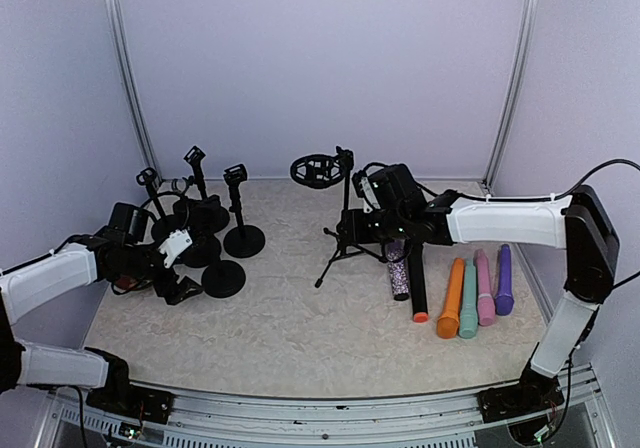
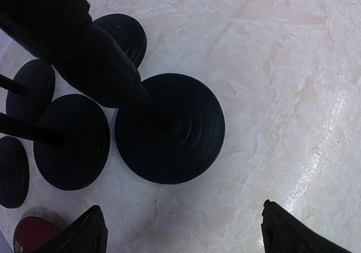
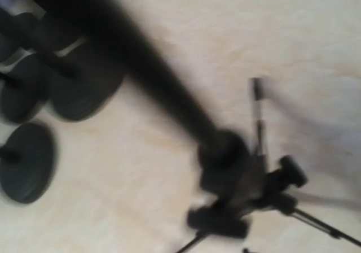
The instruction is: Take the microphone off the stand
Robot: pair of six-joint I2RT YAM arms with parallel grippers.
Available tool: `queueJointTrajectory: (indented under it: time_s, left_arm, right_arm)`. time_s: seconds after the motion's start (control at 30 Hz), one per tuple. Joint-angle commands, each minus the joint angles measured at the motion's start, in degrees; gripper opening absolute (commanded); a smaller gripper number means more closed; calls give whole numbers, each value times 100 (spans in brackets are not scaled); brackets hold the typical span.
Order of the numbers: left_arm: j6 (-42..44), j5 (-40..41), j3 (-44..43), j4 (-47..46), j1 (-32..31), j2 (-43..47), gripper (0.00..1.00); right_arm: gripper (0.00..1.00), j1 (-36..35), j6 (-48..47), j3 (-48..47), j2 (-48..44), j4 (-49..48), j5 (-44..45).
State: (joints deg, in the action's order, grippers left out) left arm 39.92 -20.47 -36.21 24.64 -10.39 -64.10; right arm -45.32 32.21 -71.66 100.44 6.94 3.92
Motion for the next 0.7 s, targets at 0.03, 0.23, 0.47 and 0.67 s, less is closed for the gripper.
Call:
queueJointTrajectory:
  time_s: [0.03,0.23,0.47,0.67]
  left_arm:
    - [-182,-73,131,-181,127,165,93]
    - [-186,-197,137,-109,152,207,94]
    - [-74,-233,88,58,170,306,94]
    - [44,-283,51,224,179,512,93]
  right_arm:
    - [54,559,694,601,-645,-1096,-2000]
    - [58,1100,1599,1149,-573,-1758,-3151]
    - [56,1185,2169,1107,-140,-2340,-3721]
    - [53,1183,2216,918,73,-2388,-3705]
